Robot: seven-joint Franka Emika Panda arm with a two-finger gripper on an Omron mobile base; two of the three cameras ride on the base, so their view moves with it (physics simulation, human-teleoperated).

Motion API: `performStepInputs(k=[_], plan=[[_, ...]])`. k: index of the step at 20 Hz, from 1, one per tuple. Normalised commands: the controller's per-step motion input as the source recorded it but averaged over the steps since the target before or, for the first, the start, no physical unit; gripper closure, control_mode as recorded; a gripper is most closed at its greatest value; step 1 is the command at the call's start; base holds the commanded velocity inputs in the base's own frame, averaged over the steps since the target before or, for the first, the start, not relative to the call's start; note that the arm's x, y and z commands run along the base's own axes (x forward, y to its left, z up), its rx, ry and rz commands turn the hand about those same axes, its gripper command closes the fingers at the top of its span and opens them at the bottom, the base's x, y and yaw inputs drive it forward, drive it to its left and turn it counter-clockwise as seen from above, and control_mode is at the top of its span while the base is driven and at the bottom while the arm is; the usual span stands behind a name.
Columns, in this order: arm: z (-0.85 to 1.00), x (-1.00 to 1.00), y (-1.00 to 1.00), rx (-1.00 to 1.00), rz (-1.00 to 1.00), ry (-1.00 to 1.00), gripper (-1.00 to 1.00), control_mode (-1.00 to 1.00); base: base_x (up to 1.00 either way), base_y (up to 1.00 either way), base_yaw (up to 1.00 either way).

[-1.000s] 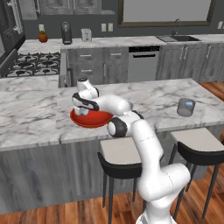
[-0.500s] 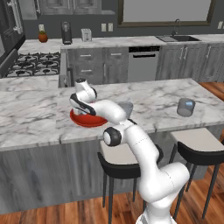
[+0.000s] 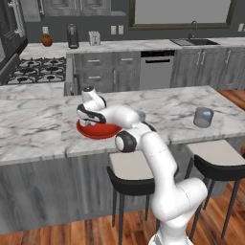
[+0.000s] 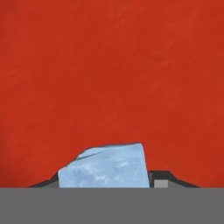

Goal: There are four ice cubes in the ice bowl. Place two ice cubes in each glass of water.

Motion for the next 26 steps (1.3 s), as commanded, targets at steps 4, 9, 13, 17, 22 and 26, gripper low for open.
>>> performStepInputs(k=[4, 9, 13, 17, 22, 26], plan=[[0.38, -0.12, -0.25, 0.02, -0.07, -0.09, 1.0, -1.0, 0.0, 0.0, 0.0], [0.56, -0.21, -0.52, 0.08, -0.15, -0.1, 1.0, -1.0, 0.0, 0.0, 0.0], [0.61, -0.28, -0.7, 0.05, -0.22, -0.01, 1.0, -1.0, 0.0, 0.0, 0.0], [0.46, -0.34, -0.86, 0.03, -0.29, -0.01, 1.0, -1.0, 0.0, 0.0, 0.0], [0.32, -0.41, -0.99, 0.11, -0.28, -0.13, 1.0, -1.0, 0.0, 0.0, 0.0], [0.21, -0.41, -0.87, 0.12, -0.25, -0.18, 1.0, -1.0, 0.0, 0.0, 0.0]])
